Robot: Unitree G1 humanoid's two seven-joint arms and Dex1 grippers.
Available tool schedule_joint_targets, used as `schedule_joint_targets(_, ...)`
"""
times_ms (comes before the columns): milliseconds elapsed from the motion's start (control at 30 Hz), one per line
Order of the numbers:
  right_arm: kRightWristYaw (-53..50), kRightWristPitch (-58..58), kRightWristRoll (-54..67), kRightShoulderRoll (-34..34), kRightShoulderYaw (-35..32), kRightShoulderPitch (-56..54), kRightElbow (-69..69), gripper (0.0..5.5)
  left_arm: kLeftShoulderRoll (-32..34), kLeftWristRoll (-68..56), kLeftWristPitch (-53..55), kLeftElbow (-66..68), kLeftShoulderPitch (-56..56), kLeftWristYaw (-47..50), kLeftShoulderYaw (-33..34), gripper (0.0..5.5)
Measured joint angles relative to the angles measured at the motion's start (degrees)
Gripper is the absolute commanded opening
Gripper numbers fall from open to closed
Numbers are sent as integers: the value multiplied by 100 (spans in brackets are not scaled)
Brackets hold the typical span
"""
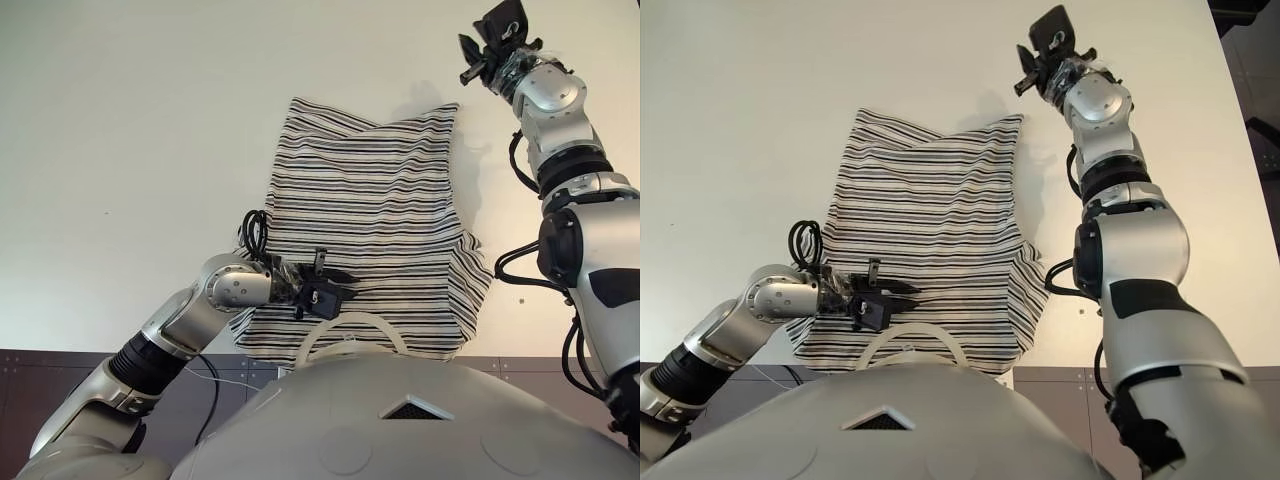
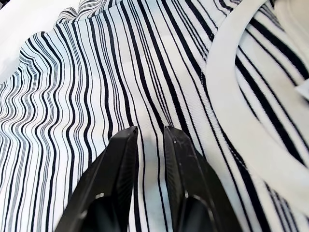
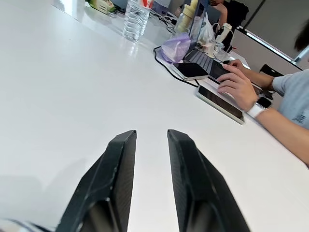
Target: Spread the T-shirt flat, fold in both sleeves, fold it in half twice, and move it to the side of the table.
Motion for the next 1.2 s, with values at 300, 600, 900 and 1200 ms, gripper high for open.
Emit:
schedule_joint_targets(300, 4256, 540, 484, -1200, 1268, 3233, -4360, 117, -115, -652, 1149, -202, -28, -130, 405, 101)
schedule_joint_targets(600, 4393, 1036, 536, -2087, 1610, 4212, -6184, 117, -96, -1149, 2078, -809, -188, -359, 687, 101)
schedule_joint_targets(900, 3283, 390, 32, -1742, 1862, 2486, -3657, 117, -480, -1268, 2405, -825, -571, -235, 743, 101)
schedule_joint_targets(1200, 2774, -834, -909, -1495, 2449, 1117, -1774, 117, -1591, -1498, 2863, 354, -2216, 833, 1579, 101)
